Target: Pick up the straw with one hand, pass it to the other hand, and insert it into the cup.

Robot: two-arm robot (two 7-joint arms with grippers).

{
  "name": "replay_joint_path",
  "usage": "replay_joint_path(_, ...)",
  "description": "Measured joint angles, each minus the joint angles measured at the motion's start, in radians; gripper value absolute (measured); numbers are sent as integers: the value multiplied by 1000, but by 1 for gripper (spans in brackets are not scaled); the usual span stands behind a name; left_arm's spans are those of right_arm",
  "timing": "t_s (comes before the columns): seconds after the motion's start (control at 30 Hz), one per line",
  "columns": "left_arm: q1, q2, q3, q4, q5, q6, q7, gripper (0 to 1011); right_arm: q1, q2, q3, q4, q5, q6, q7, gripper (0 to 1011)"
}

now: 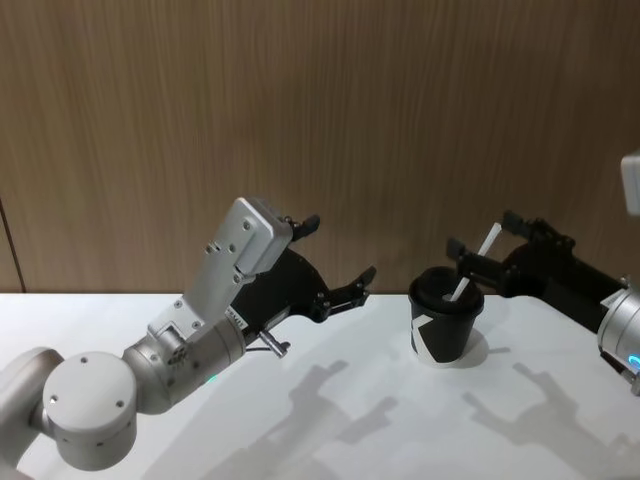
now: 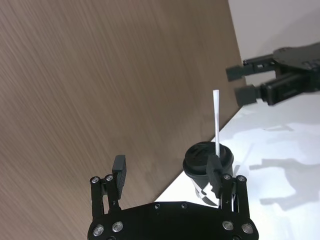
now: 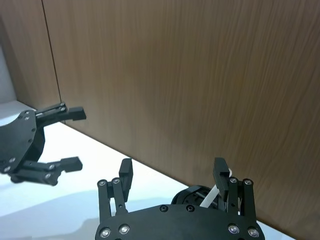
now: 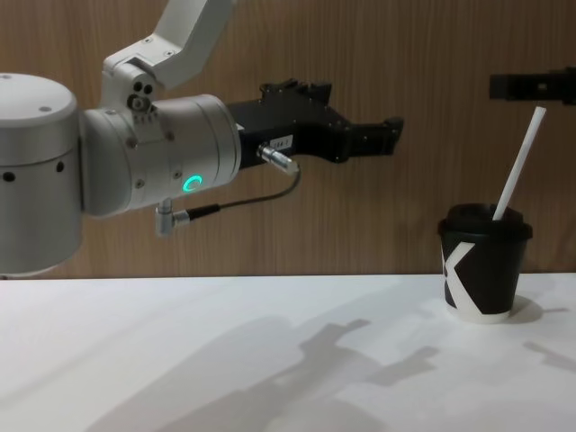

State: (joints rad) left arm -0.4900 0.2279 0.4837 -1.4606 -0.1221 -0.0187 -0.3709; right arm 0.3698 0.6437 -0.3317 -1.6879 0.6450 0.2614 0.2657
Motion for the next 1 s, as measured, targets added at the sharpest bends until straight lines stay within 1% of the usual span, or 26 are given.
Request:
replay_joint_path(0.5, -38, -34, -8, 42, 20, -23, 6, 1003, -31, -3, -2, -9, -28, -21, 10, 1001)
replay_joint_path(1.0, -52, -45, -11, 57, 28, -32, 4, 1003, -40, -8, -4, -9, -40, -31, 14, 1001)
